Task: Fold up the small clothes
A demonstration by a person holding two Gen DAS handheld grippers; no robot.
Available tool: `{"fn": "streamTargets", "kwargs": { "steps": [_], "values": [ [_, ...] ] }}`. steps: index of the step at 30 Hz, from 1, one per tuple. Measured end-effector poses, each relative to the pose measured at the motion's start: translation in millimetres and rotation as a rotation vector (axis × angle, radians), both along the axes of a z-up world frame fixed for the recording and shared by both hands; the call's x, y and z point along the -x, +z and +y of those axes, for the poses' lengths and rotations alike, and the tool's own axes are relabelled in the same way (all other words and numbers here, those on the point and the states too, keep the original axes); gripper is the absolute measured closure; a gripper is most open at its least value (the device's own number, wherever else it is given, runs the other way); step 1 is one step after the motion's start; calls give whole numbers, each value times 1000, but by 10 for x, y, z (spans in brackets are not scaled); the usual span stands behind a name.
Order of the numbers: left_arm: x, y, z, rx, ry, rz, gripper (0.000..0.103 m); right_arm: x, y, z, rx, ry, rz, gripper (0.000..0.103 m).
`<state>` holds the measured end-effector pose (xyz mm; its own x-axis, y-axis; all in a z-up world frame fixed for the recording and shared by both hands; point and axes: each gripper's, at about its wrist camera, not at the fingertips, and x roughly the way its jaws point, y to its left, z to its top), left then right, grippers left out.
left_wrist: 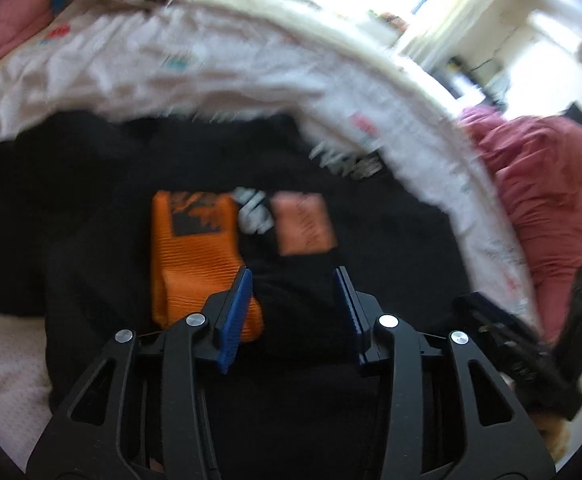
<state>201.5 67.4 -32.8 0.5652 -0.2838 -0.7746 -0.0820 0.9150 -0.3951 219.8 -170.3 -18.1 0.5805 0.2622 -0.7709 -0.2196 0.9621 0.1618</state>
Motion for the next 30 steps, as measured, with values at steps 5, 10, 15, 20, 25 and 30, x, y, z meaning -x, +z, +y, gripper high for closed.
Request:
{"fn": "streamTargets", "kwargs": {
  "steps": [5, 10, 15, 20, 25, 30],
  "values": [
    [19, -60, 114, 40, 18, 5, 68, -57, -192, -53, 14, -28, 69, 36],
    [112, 5, 162, 55, 22, -17, 58, -13, -85, -74, -53, -17, 53, 32],
    [172, 84, 208, 51, 36, -33, 45, 36, 23, -63, -82, -2, 27, 21],
    [195, 141, 194, 43, 42, -53, 32, 85, 133, 14, -79, 12, -11, 8],
    [276, 256, 283, 15, 88, -98, 14, 138, 218, 122, -62, 37, -55, 5],
    [316, 338, 389, -45, 138, -122, 10, 165, 274, 239, -64, 58, -71, 4]
  ]
}}
